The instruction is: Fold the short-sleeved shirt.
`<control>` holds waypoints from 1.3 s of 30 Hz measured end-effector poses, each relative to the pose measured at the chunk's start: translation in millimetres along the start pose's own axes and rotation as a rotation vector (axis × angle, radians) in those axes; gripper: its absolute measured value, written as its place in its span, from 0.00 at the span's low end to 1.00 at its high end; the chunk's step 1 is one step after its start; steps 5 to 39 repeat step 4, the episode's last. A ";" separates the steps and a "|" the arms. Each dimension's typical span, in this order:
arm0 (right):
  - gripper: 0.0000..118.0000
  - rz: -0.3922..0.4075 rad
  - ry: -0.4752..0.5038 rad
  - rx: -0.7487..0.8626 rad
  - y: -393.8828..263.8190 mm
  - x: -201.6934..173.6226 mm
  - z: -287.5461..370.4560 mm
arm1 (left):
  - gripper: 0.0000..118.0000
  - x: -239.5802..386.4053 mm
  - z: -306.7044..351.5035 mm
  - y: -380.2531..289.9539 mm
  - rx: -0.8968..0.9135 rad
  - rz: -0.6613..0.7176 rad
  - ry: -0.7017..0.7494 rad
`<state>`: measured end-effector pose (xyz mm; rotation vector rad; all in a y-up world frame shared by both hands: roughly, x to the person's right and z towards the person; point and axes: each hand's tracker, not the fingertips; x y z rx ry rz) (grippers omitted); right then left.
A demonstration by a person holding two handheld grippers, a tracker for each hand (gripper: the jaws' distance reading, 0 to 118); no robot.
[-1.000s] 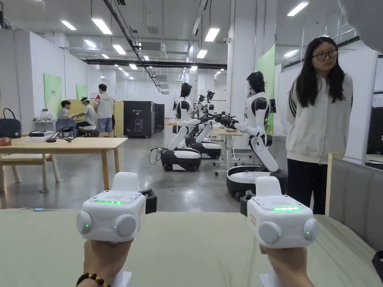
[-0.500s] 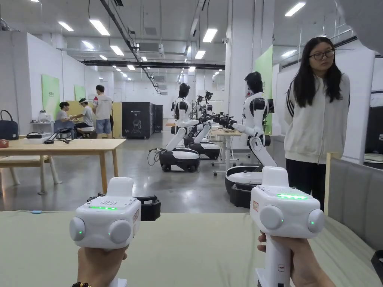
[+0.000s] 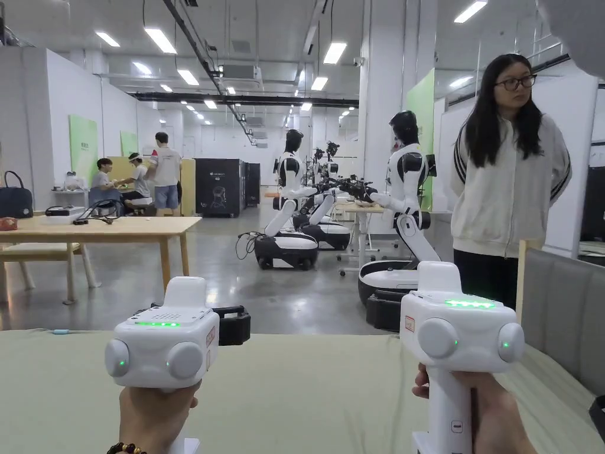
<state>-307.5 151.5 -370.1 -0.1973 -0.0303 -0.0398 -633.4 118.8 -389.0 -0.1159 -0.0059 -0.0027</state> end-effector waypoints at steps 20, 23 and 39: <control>1.00 -0.032 0.015 0.020 -5.6 -2.5 1.1 | 0.99 -1.4 1.3 0.4 -0.004 0.004 0.002; 1.00 -0.032 0.015 0.020 -5.6 -2.5 1.1 | 0.99 -1.4 1.3 0.4 -0.004 0.004 0.002; 1.00 -0.032 0.015 0.020 -5.6 -2.5 1.1 | 0.99 -1.4 1.3 0.4 -0.004 0.004 0.002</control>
